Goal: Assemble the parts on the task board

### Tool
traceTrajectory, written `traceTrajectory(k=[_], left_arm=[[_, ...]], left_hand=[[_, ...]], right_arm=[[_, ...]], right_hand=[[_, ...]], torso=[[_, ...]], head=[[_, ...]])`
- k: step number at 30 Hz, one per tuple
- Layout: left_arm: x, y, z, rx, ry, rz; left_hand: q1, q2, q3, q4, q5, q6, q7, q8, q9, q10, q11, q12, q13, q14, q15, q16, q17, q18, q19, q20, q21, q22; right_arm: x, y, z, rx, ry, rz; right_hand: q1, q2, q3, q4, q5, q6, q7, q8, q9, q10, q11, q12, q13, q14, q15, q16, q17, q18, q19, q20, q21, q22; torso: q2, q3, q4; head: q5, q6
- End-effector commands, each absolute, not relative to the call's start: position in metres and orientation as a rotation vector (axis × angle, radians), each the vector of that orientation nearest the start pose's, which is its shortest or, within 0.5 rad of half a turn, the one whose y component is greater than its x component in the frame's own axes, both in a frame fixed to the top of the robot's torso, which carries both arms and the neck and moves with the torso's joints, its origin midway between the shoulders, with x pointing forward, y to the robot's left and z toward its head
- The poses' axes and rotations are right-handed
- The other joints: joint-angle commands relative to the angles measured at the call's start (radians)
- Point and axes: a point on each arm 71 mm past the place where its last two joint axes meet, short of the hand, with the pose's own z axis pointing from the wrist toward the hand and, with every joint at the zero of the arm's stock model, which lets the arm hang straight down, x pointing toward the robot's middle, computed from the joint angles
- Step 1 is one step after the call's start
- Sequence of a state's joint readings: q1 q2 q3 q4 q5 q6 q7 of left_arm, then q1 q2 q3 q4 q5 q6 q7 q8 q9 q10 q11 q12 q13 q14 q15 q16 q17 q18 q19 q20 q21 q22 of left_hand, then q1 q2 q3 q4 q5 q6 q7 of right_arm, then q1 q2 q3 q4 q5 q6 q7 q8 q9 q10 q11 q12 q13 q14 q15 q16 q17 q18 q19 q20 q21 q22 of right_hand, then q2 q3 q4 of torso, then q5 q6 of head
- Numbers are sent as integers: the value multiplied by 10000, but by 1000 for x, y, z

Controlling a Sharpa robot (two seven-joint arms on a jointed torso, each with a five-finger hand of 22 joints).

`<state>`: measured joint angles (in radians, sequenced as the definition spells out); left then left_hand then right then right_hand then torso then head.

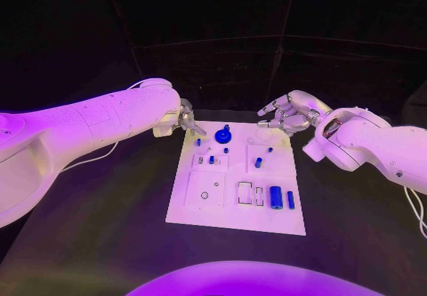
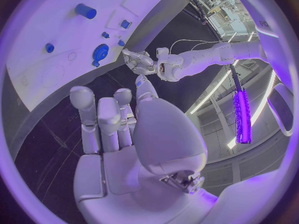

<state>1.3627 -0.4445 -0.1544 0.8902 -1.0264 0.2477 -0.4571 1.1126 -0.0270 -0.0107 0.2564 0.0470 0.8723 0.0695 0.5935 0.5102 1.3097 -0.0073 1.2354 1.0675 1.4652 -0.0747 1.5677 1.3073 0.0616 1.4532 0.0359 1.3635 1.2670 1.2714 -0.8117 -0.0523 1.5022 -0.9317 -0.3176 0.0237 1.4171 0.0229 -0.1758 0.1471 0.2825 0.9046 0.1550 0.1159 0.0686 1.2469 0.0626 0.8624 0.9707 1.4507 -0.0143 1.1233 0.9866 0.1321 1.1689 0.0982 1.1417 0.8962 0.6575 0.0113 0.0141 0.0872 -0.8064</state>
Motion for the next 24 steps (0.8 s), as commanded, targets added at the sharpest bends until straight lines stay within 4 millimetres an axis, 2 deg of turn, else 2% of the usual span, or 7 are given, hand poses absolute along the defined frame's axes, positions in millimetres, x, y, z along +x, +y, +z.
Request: traceTrajectory(k=[1, 6, 10, 18, 24], left_arm=[[590, 197, -201, -1734, 22998, -2146], [589, 194, -205, -1675, 23068, -2206], [589, 192, -207, -1643, 23146, -2206], [589, 191, -210, -1649, 23156, -2213], [588, 188, -212, -1569, 23297, -2201]], left_hand=[[-11, 128, -83, -5, 22, 81, -29, -13, -20, 51, -2, 28, 4, 1056, 36, 31, 2635, 52, 41, 11, 46, 6], [26, 183, -99, 1, 23, 98, -33, -16, -40, 56, -6, 35, 9, 1056, 32, 31, 2635, 52, 42, 8, 46, 8], [47, 205, -106, 0, 23, 105, -34, -18, -50, 54, -7, 32, 2, 1056, 31, 31, 2635, 51, 43, 7, 48, 11], [335, 434, -122, -90, 25, 146, -37, -38, -143, 39, -12, 19, -37, 1056, 25, 31, 2635, 56, 32, -2, 30, -5], [432, 490, -128, -134, 24, 168, -39, -39, -173, 43, -13, 24, -36, 1056, 25, 31, 2635, 53, 35, -2, 36, 9]], right_arm=[[500, -190, -155, 2456, 16870, 9934], [501, -189, -155, 2459, 16875, 9931], [501, -189, -155, 2459, 16880, 9929], [501, -188, -155, 2456, 16882, 9932], [501, -187, -155, 2447, 16889, 9943]], right_hand=[[-26, 70, -19, 43, 70, -64, -12, 37, 12, -87, -2, 5, -1, 46, 0, -35, 3, 77, -59, -24, -47, -17], [-25, 78, -19, 47, 72, -65, -12, 38, 11, -89, -2, 4, -4, 46, 0, -36, 5, 78, -62, -24, -53, -24], [-25, 78, -19, 47, 72, -65, -12, 38, 11, -89, -2, 4, -4, 46, 0, -36, 5, 78, -62, -24, -53, -24], [-26, 91, -20, 57, 75, -67, -11, 42, 12, -100, -1, -13, -23, 42, 1, -56, -14, 86, -86, -23, -84, -67], [-26, 91, -20, 57, 75, -67, -11, 42, 12, -100, -1, -13, -23, 42, 1, -56, -14, 86, -86, -23, -84, -67]], torso=[[-7, -6, 0], [-4, -8, -1], [-12, -5, 7], [-9, -5, 9], [-3, -1, 0]], head=[[-4, 4], [-1, 17], [-26, -18], [-28, -29], [-23, -35]])
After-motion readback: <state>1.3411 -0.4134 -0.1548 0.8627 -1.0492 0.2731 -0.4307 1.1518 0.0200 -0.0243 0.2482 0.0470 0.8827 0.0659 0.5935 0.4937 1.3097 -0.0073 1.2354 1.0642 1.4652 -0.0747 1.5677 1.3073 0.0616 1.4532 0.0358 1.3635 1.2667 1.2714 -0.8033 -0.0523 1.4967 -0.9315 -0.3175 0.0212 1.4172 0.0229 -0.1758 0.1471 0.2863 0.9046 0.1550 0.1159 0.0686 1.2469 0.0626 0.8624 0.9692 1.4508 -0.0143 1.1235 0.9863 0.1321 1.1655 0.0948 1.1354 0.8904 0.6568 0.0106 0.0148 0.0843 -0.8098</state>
